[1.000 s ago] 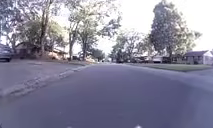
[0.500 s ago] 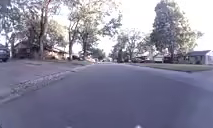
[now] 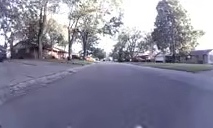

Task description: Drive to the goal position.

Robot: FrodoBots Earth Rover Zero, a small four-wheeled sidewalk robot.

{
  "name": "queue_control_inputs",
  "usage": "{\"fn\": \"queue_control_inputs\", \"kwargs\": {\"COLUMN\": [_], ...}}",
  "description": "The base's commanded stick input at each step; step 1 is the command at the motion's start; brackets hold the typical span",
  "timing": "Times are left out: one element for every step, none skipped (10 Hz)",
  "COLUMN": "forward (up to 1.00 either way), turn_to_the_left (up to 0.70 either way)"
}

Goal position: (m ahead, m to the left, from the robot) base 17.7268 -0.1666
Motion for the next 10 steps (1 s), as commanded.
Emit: {"fn": "queue_control_inputs", "kwargs": {"forward": [1.0,1.0,1.0,1.0,1.0,1.0,1.0,1.0,1.0,1.0], "turn_to_the_left": [0.0,0.0,-0.02,0.0,-0.02,-0.02,0.0,0.0,0.0,0.0]}}
